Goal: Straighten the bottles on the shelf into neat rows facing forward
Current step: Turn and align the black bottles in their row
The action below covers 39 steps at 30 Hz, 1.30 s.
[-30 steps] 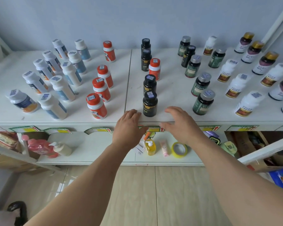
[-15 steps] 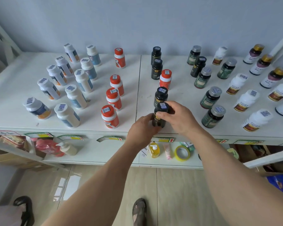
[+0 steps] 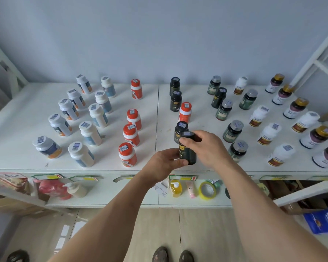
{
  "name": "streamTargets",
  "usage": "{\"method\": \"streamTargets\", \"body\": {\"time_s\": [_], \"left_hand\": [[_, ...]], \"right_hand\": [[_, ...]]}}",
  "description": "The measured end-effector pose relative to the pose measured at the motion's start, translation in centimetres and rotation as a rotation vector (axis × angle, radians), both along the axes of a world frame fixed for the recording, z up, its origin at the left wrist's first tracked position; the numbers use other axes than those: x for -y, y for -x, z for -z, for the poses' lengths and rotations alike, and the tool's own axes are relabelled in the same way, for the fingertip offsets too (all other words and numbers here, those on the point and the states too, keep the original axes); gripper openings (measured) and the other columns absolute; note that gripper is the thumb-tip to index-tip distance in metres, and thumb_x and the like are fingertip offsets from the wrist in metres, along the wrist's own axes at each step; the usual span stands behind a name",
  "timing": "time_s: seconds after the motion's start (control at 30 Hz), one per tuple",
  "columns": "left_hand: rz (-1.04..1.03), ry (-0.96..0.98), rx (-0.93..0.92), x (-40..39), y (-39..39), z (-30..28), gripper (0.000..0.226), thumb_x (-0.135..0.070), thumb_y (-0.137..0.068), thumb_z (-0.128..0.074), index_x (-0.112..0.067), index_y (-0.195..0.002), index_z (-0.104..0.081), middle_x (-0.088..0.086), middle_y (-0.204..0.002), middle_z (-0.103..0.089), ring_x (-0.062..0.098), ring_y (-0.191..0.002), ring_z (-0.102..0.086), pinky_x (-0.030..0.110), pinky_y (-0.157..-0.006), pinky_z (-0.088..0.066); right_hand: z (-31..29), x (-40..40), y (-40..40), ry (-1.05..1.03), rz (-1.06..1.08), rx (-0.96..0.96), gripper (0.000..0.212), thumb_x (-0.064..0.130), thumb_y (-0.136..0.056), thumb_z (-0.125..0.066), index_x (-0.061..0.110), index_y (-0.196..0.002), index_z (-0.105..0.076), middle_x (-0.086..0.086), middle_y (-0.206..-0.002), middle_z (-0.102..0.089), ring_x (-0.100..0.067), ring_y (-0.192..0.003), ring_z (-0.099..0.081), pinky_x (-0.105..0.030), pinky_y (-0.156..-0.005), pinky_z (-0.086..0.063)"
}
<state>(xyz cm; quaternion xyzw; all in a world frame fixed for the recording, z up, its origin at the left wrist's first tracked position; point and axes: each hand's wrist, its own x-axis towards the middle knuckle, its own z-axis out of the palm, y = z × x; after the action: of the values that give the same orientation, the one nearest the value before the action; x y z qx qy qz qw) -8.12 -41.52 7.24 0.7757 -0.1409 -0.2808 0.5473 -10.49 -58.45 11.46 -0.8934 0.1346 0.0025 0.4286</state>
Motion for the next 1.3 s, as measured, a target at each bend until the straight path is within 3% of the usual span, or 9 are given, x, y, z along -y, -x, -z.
{"method": "streamTargets", "body": {"time_s": [0.33, 0.43, 0.5, 0.63, 0.77, 0.93, 1.1, 1.17, 1.3], "left_hand": [[-0.018, -0.025, -0.006, 0.4, 0.3, -0.6, 0.039, -0.033, -0.083, -0.074, -0.024, -0.120, -0.065, -0.015, -0.105, -0.071, -0.001, -0.099, -0.063, 0.022, -0.089, -0.045], [-0.021, -0.161, 0.065, 0.4, 0.1, -0.4, 0.044, -0.036, -0.084, -0.073, -0.026, -0.125, -0.061, -0.011, -0.116, -0.068, 0.010, -0.109, -0.061, 0.029, -0.098, -0.044], [-0.018, -0.318, 0.176, 0.3, -0.2, -0.4, 0.049, -0.041, -0.084, -0.070, -0.029, -0.130, -0.058, -0.011, -0.124, -0.064, 0.013, -0.114, -0.059, 0.025, -0.093, -0.043], [-0.017, -0.491, 0.313, 0.0, -0.7, -0.8, 0.059, -0.043, -0.087, -0.066, -0.028, -0.140, -0.047, -0.010, -0.137, -0.056, 0.015, -0.117, -0.056, 0.026, -0.092, -0.044], [0.026, -0.594, 0.438, -0.3, -1.4, -0.6, 0.057, -0.044, -0.090, -0.062, -0.029, -0.142, -0.044, -0.008, -0.142, -0.052, 0.017, -0.122, -0.054, 0.030, -0.097, -0.045], [0.010, -0.564, 0.469, -0.4, -1.9, -0.4, 0.054, -0.042, -0.091, -0.062, -0.028, -0.141, -0.046, -0.007, -0.140, -0.054, 0.017, -0.123, -0.053, 0.031, -0.098, -0.045], [-0.057, -0.453, 0.354, -0.6, -2.5, -0.7, 0.053, -0.040, -0.091, -0.063, -0.029, -0.139, -0.048, -0.009, -0.136, -0.057, 0.015, -0.114, -0.058, 0.023, -0.088, -0.043], [-0.075, -0.416, 0.309, -0.8, -3.0, -1.0, 0.052, -0.039, -0.092, -0.062, -0.028, -0.140, -0.047, -0.008, -0.136, -0.057, 0.015, -0.113, -0.059, 0.021, -0.084, -0.043], [-0.115, -0.380, 0.284, -0.3, -4.6, -1.7, 0.052, -0.035, -0.093, -0.060, -0.024, -0.142, -0.046, -0.005, -0.138, -0.056, 0.018, -0.118, -0.057, 0.021, -0.086, -0.040]], "right_hand": [[0.0, 0.8, 0.1, -0.033, -0.043, 0.008, 0.034, 0.054, -0.084, -0.064, 0.025, -0.102, -0.070, 0.010, -0.091, -0.070, -0.008, -0.087, -0.062, -0.028, -0.073, -0.049], [0.8, 1.0, 0.1, -0.047, -0.073, 0.014, 0.033, 0.052, -0.085, -0.064, 0.027, -0.108, -0.067, 0.011, -0.095, -0.069, -0.008, -0.090, -0.061, -0.022, -0.070, -0.045], [1.6, 1.2, 0.0, -0.072, -0.098, -0.001, 0.034, 0.048, -0.086, -0.066, 0.029, -0.114, -0.064, 0.011, -0.101, -0.068, -0.009, -0.095, -0.061, -0.022, -0.074, -0.044], [3.5, 1.4, -0.2, -0.106, -0.144, -0.044, 0.037, 0.040, -0.086, -0.069, 0.031, -0.121, -0.059, 0.010, -0.111, -0.068, -0.011, -0.104, -0.061, -0.030, -0.092, -0.048], [5.1, 1.6, -0.8, -0.112, -0.151, -0.061, 0.038, 0.038, -0.084, -0.071, 0.038, -0.120, -0.057, 0.011, -0.112, -0.068, -0.011, -0.106, -0.062, -0.036, -0.097, -0.048], [6.3, 1.4, -0.4, -0.152, -0.128, -0.111, 0.047, 0.039, -0.083, -0.072, 0.038, -0.127, -0.054, 0.011, -0.117, -0.067, -0.010, -0.109, -0.062, -0.037, -0.101, -0.046], [5.5, 1.6, -0.3, -0.233, -0.108, -0.086, 0.060, 0.057, -0.070, -0.075, 0.040, -0.124, -0.055, 0.017, -0.122, -0.064, -0.007, -0.117, -0.059, -0.038, -0.106, -0.044], [4.2, 1.8, -0.9, -0.253, -0.064, -0.032, 0.045, 0.051, -0.080, -0.073, 0.036, -0.119, -0.056, 0.019, -0.124, -0.062, -0.002, -0.120, -0.056, -0.035, -0.108, -0.042], [1.9, 2.4, -3.4, -0.156, -0.024, 0.041, 0.055, 0.046, -0.088, -0.066, 0.023, -0.135, -0.052, 0.006, -0.139, -0.056, -0.006, -0.128, -0.050, -0.031, -0.109, -0.038]]}}
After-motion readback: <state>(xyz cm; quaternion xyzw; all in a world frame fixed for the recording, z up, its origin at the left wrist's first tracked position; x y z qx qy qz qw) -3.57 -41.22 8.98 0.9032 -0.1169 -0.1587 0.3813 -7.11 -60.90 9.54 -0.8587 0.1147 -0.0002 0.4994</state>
